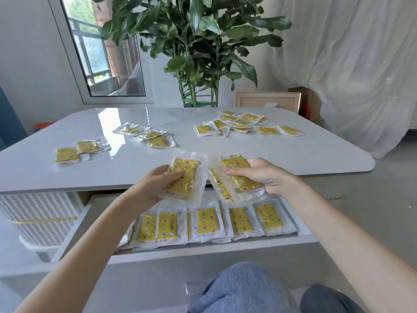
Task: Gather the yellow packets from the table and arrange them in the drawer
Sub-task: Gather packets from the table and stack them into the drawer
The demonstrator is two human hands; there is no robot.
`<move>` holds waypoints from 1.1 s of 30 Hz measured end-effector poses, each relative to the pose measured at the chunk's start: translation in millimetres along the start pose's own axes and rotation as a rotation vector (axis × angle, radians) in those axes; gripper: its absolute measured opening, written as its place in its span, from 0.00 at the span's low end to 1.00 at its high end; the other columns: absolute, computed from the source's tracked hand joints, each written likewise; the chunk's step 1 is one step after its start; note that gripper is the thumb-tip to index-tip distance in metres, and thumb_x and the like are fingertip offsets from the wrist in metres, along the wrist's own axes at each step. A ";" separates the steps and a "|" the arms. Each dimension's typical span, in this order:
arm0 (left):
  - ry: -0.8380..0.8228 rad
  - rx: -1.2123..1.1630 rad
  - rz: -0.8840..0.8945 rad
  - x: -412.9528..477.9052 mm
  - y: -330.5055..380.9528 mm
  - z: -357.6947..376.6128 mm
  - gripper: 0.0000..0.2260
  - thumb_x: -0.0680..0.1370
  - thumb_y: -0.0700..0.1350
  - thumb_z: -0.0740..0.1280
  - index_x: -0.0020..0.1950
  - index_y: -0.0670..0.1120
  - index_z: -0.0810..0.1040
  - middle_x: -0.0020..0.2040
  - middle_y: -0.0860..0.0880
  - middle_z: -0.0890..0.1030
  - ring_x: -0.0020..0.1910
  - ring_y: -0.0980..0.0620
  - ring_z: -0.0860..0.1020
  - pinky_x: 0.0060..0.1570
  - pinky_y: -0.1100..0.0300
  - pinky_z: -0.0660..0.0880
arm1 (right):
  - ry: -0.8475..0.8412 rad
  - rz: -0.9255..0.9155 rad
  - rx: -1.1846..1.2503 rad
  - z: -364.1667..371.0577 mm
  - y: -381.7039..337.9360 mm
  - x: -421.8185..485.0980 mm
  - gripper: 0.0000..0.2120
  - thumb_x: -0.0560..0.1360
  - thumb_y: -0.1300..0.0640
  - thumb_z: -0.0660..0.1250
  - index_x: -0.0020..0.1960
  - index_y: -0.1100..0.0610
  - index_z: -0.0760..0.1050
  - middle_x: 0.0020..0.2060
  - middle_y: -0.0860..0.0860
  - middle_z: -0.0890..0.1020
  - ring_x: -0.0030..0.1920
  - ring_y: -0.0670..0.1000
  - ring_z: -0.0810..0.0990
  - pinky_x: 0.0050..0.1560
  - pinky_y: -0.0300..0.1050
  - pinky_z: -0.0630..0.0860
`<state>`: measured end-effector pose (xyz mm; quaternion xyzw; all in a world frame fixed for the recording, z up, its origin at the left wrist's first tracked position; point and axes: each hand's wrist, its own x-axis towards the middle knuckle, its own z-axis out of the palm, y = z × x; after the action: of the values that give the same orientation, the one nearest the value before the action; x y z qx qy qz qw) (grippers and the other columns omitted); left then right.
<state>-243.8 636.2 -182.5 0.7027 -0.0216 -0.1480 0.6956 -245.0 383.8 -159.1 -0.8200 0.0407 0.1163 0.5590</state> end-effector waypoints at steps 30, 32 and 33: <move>0.191 0.746 -0.551 40.1 -88.4 -91.3 0.15 0.76 0.39 0.68 0.59 0.39 0.67 0.45 0.45 0.70 0.36 0.52 0.69 0.32 0.63 0.71 | -0.276 0.426 -0.016 127.6 40.3 69.7 0.06 0.76 0.64 0.67 0.51 0.64 0.71 0.38 0.57 0.82 0.32 0.51 0.82 0.28 0.42 0.81; 0.229 0.902 -0.468 40.3 -94.0 -90.1 0.19 0.74 0.41 0.70 0.59 0.36 0.66 0.44 0.45 0.73 0.38 0.51 0.73 0.32 0.63 0.70 | -0.269 0.441 -0.008 128.5 43.5 73.9 0.05 0.77 0.64 0.67 0.50 0.63 0.72 0.37 0.57 0.82 0.31 0.51 0.83 0.29 0.43 0.81; 0.247 0.982 -0.419 40.1 -96.8 -90.4 0.24 0.72 0.42 0.71 0.62 0.35 0.65 0.46 0.44 0.75 0.40 0.49 0.76 0.32 0.62 0.71 | -0.266 0.446 -0.003 128.8 44.8 76.0 0.04 0.77 0.64 0.67 0.49 0.63 0.72 0.38 0.57 0.82 0.33 0.51 0.83 0.31 0.43 0.81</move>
<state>-201.0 717.5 -285.9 0.9461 0.1342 -0.1723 0.2390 -198.9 491.2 -262.5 -0.7691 0.1462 0.3435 0.5187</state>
